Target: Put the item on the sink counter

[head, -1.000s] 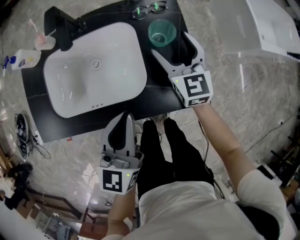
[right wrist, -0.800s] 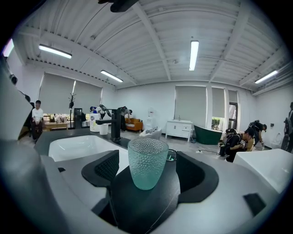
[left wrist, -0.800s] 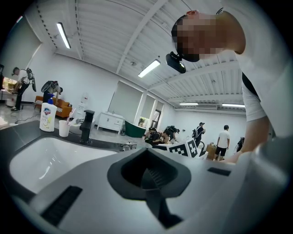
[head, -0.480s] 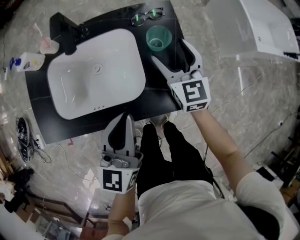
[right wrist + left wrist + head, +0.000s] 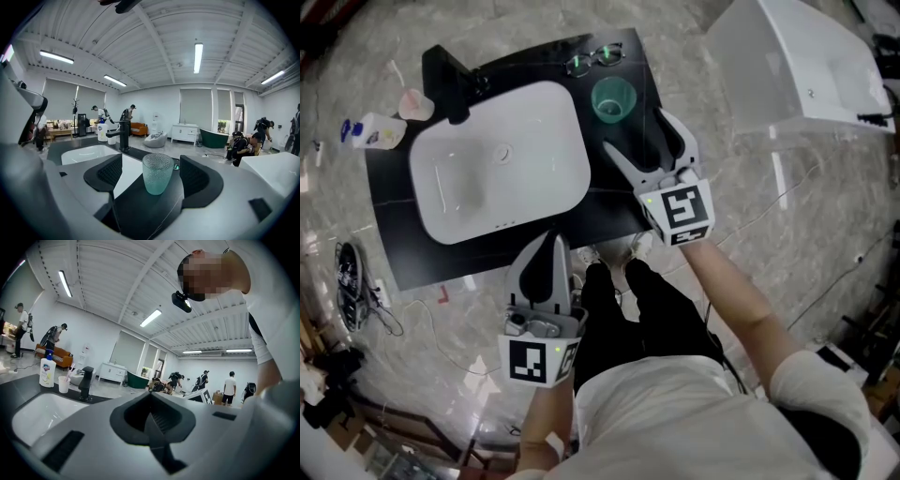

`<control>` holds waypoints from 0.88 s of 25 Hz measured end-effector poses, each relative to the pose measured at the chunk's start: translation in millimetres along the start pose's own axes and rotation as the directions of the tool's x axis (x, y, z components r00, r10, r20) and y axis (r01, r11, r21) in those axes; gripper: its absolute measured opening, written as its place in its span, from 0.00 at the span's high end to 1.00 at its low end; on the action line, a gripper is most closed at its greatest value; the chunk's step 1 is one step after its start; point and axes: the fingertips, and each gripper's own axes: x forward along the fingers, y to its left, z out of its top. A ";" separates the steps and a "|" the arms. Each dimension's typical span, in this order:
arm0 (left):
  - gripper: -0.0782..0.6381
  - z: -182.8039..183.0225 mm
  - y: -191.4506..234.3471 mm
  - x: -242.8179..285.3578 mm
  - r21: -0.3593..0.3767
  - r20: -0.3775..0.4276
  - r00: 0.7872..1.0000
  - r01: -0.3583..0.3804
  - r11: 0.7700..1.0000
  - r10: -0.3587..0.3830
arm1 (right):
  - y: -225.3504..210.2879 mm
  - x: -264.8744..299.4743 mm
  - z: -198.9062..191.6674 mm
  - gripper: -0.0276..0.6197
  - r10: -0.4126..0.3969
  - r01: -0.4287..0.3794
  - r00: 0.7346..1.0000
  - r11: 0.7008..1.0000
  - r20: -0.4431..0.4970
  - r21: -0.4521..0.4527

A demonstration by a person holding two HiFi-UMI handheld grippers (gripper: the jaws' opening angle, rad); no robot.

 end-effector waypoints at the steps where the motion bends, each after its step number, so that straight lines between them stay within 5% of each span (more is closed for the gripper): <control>1: 0.89 2.9 -1.2 0.1 0.000 0.005 1.000 0.000 1.000 0.000 | 1.2 -2.3 2.2 0.33 0.002 -0.002 1.000 1.000 -0.001 0.002; 22: 0.89 64.8 -35.1 -15.6 0.062 0.097 0.995 -0.012 0.998 0.006 | 11.2 -65.4 55.9 0.41 0.024 -0.025 1.000 0.998 0.018 0.060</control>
